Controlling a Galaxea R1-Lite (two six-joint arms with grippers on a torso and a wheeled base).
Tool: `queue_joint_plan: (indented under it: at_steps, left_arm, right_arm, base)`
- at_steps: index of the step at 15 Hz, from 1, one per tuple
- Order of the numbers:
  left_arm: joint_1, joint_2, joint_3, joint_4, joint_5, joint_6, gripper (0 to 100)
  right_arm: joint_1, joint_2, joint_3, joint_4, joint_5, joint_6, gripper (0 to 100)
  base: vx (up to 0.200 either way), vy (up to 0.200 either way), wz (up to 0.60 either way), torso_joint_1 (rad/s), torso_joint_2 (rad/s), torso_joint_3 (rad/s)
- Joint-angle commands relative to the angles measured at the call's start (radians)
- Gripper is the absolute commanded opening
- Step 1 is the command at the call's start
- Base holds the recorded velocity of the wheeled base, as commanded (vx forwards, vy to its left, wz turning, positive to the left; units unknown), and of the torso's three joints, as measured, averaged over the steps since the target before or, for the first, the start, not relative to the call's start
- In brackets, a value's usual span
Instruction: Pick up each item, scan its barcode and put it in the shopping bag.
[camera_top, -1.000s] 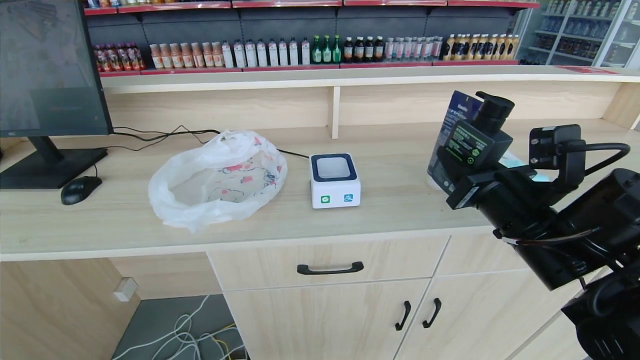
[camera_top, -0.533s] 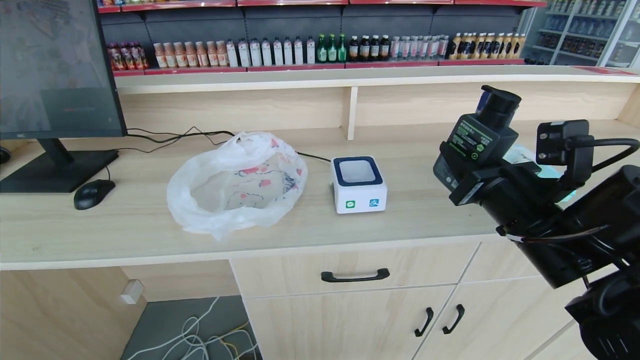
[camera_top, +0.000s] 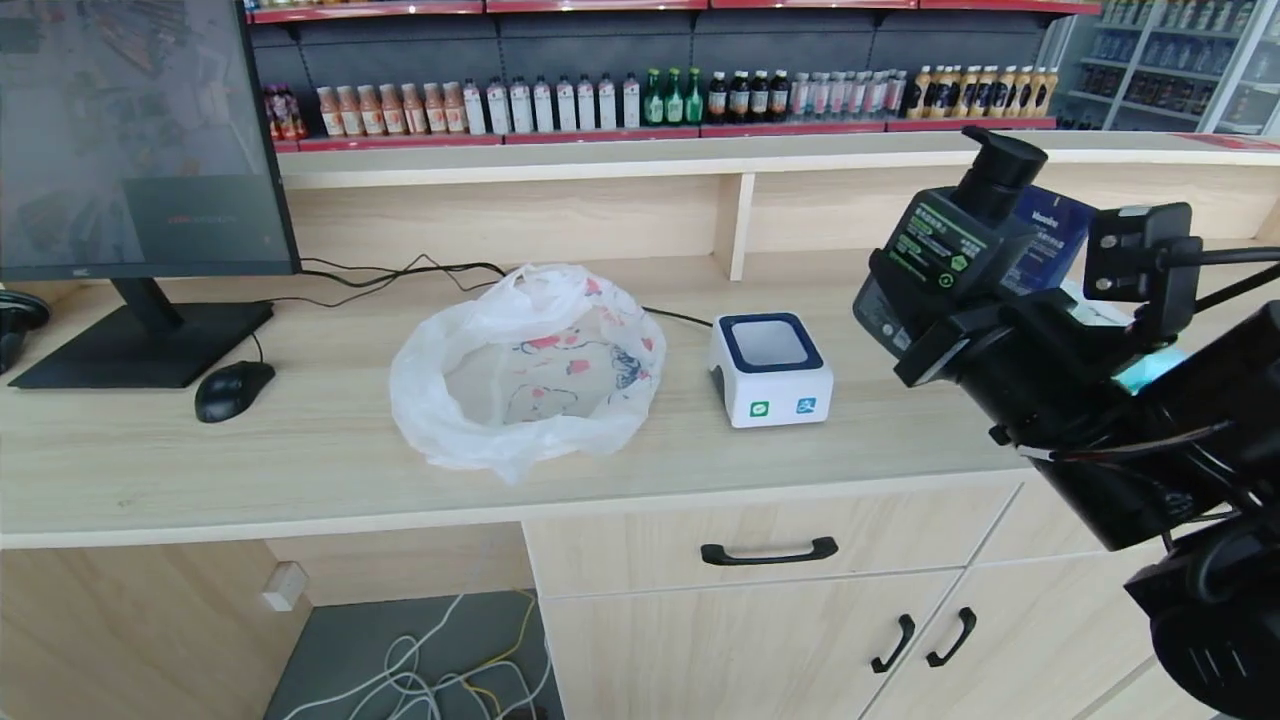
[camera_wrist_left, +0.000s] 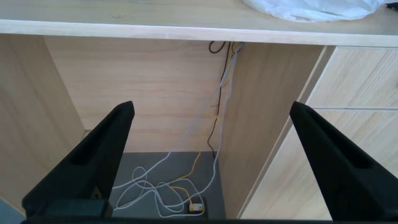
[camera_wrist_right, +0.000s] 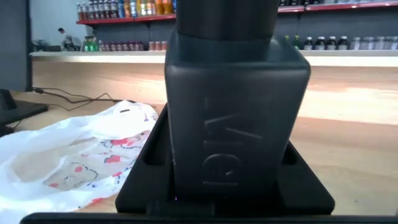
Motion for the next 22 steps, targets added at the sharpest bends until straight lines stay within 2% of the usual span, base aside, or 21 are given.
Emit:
queue_joint_plan:
  at_steps: [1,2,4,11,16,22]
  left_arm:
    - [0.0,0.0,0.0,0.0,0.0,0.0,100]
    - [0.0,0.0,0.0,0.0,0.0,0.0,100]
    - [0.0,0.0,0.0,0.0,0.0,0.0,100]
    - [0.0,0.0,0.0,0.0,0.0,0.0,100]
    - [0.0,0.0,0.0,0.0,0.0,-0.001,100]
    - [0.0,0.0,0.0,0.0,0.0,-0.001,100]
  right_arm:
    - [-0.02,0.058,-0.028,0.002,0.086,-0.036,0]
    - [-0.023,0.069,-0.035,0.002,0.111,-0.049,0]
    - [-0.04,0.133,-0.085,0.002,0.253,-0.09,0]
    - [-0.105,0.287,-0.317,0.002,0.511,-0.217,0]
    - [-0.105,0.382,-0.498,0.002,0.649,-0.329,0]
    - [-0.135,0.443,-0.538,0.002,0.738,-0.458,0]
  base:
    - [0.0,0.0,0.0,0.0,0.0,0.0]
    - [0.0,0.0,0.0,0.0,0.0,0.0]
    - [0.0,0.0,0.0,0.0,0.0,0.0]
    - [0.0,0.0,0.0,0.0,0.0,0.0]
    - [0.0,0.0,0.0,0.0,0.0,0.0]
    - [0.0,0.0,0.0,0.0,0.0,0.0]
